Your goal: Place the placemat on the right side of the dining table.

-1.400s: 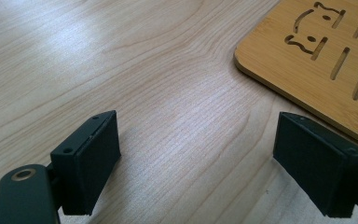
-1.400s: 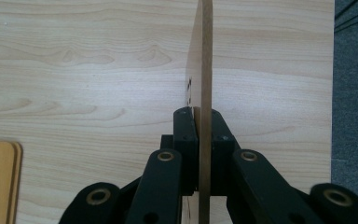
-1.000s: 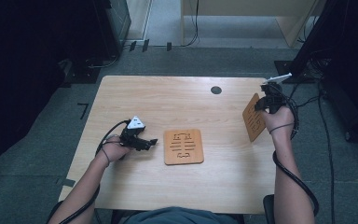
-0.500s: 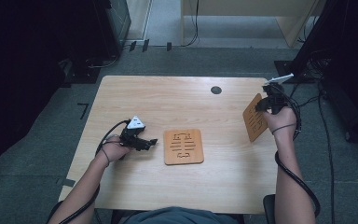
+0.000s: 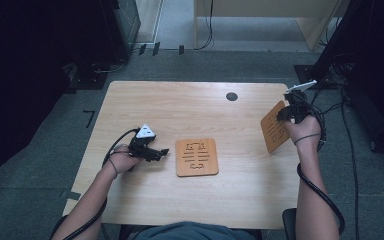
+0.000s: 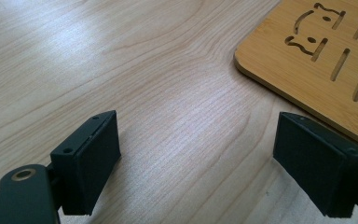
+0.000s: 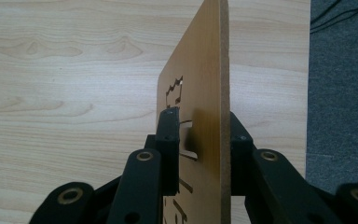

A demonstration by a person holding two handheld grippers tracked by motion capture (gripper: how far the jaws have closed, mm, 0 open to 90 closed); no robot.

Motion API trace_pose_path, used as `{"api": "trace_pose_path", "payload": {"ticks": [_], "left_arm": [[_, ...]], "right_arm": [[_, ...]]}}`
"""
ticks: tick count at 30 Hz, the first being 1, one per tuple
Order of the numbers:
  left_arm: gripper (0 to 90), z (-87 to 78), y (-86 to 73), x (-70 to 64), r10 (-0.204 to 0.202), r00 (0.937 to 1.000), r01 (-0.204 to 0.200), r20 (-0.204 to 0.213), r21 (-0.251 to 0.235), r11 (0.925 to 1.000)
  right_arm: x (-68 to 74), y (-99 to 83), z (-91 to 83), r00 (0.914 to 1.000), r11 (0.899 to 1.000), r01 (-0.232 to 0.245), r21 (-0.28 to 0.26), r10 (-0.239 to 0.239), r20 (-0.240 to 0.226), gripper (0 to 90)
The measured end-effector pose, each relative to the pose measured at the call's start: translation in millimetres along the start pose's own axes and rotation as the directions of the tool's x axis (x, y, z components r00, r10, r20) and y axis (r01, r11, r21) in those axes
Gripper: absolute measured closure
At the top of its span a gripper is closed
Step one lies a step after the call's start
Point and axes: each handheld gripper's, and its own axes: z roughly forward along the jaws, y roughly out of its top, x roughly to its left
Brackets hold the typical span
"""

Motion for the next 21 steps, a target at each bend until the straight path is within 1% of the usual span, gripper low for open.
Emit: {"api": "trace_pose_path", "payload": {"ticks": [2, 5, 8, 10, 12, 17, 18, 21], "left_arm": [[13.7, 0.0, 0.0, 0.0, 0.0, 1.0, 0.0, 0.0, 0.0, 1.0], [13.7, 0.0, 0.0, -0.1, 0.001, 1.0, -0.001, -0.001, 0.001, 1.0], [13.7, 0.0, 0.0, -0.2, 0.001, 1.0, -0.001, -0.002, 0.001, 1.0], [13.7, 0.0, 0.0, -0.1, 0.001, 1.0, -0.001, -0.002, 0.001, 1.0], [13.7, 0.0, 0.0, 0.0, 0.0, 1.0, 0.0, 0.0, 0.0, 1.0], [13.7, 0.0, 0.0, 0.0, -0.001, 1.0, 0.001, 0.0, 0.0, 1.0], [13.7, 0.0, 0.0, 0.0, 0.0, 1.0, 0.0, 0.0, 0.0, 1.0], [13.7, 0.0, 0.0, 0.0, 0.001, 1.0, -0.001, -0.001, 0.001, 1.0]], "right_arm": [[-0.5, -0.2, 0.5, 1.0, 1.0, -0.002, 0.005, 0.002, 0.002, 75.2], [-2.6, -0.9, 2.0, 0.9998, 1.0, -0.014, 0.006, 0.014, -0.013, 76.2], [-2.6, -0.9, 2.3, 0.9997, 1.0, -0.014, 0.001, 0.014, -0.019, 76.8], [-1.6, -0.8, 2.5, 0.9996, 1.0, -0.015, 0.002, 0.015, -0.025, 76.7], [-0.9, -0.4, 1.6, 0.9994, 1.0, -0.014, 0.002, 0.014, -0.031, 74.1], [-1.4, 0.0, -3.6, 0.9996, 1.0, -0.01, -0.006, 0.009, -0.027, 72.1], [-2.6, 0.0, -6.6, 0.9997, 1.0, -0.003, -0.016, 0.003, -0.024, 71.7], [-4.7, -0.4, -9.2, 0.9998, 1.0, -0.008, -0.018, 0.008, -0.017, 71.7]]}}
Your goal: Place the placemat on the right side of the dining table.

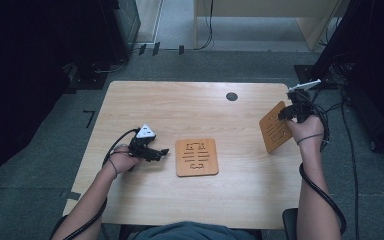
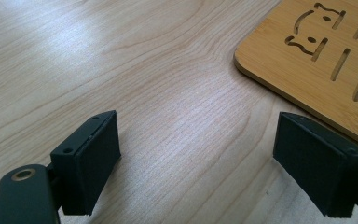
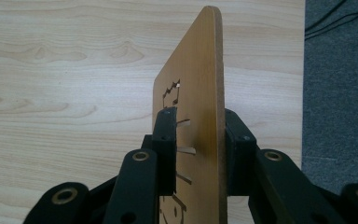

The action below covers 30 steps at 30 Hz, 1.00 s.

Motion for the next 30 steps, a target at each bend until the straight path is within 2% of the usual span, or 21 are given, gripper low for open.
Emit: {"api": "trace_pose_path", "payload": {"ticks": [10, 14, 24, 30], "left_arm": [[13.7, 0.0, 0.0, -0.1, 0.0, 1.0, 0.0, 0.0, 0.0, 1.0], [13.7, 0.1, 0.0, -0.2, 0.002, 1.0, -0.002, -0.001, 0.0, 1.0], [13.7, 0.0, 0.0, -0.1, 0.0, 1.0, 0.0, 0.0, 0.0, 1.0], [13.7, 0.1, 0.0, -0.2, 0.001, 1.0, -0.001, -0.002, 0.0, 1.0]], "right_arm": [[-11.5, -3.6, 4.7, 0.9995, 1.0, -0.028, 0.014, 0.028, 0.012, 72.3], [-12.2, -3.9, 5.6, 0.9993, 0.999, -0.036, 0.011, 0.036, 0.002, 72.3], [-11.3, -5.6, 13.2, 0.9985, 0.998, -0.054, 0.022, 0.053, 0.01, 67.8], [-11.4, -7.2, 21.6, 0.9981, 0.997, -0.061, 0.043, 0.061, 0.005, 63.6]]}}
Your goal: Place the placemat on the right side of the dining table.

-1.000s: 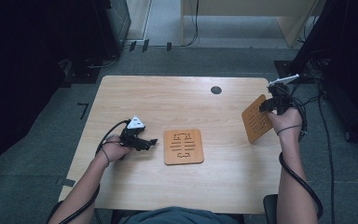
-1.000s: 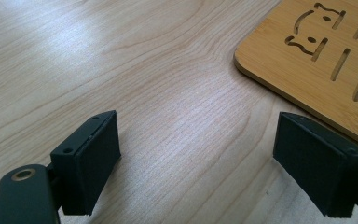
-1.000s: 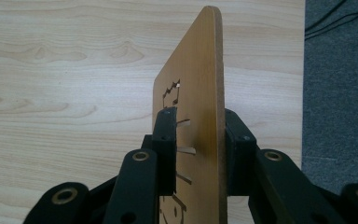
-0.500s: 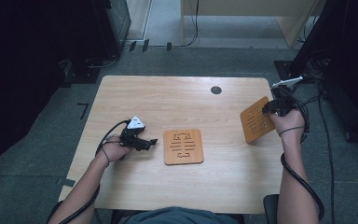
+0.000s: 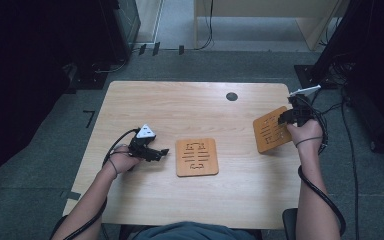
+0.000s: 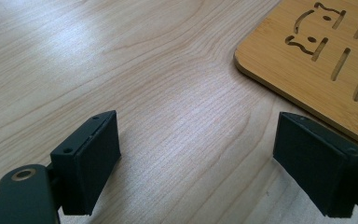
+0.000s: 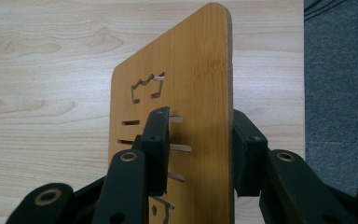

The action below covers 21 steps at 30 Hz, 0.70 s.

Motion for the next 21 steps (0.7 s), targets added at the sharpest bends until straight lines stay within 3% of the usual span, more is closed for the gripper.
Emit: {"api": "trace_pose_path", "payload": {"ticks": [21], "left_arm": [[13.7, 0.1, 0.0, 0.0, -0.001, 1.0, 0.001, 0.001, -0.001, 1.0]], "right_arm": [[-4.9, -2.5, 15.7, 0.9986, 1.0, -0.027, 0.008, 0.027, -0.046, 58.5]]}}
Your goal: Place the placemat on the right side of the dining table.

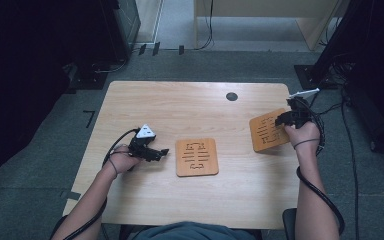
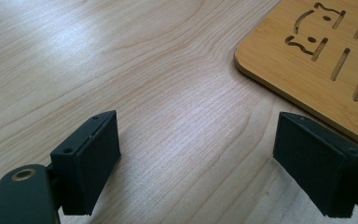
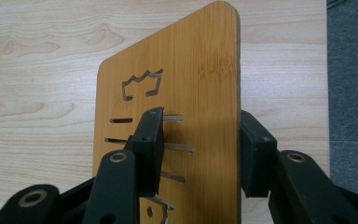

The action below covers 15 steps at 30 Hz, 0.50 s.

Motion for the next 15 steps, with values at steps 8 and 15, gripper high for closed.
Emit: {"api": "trace_pose_path", "payload": {"ticks": [8, 15], "left_arm": [[13.7, 0.0, 0.0, 0.0, 0.0, 1.0, 0.0, 0.0, 0.0, 1.0], [13.7, 0.1, 0.0, -0.3, 0.001, 1.0, -0.001, -0.001, 0.0, 1.0]], "right_arm": [[-3.6, -0.7, 5.0, 0.9993, 1.0, -0.026, -0.011, 0.026, -0.029, 58.1], [-3.0, -1.6, 12.3, 0.9994, 1.0, -0.027, 0.001, 0.027, -0.023, 54.5]]}}
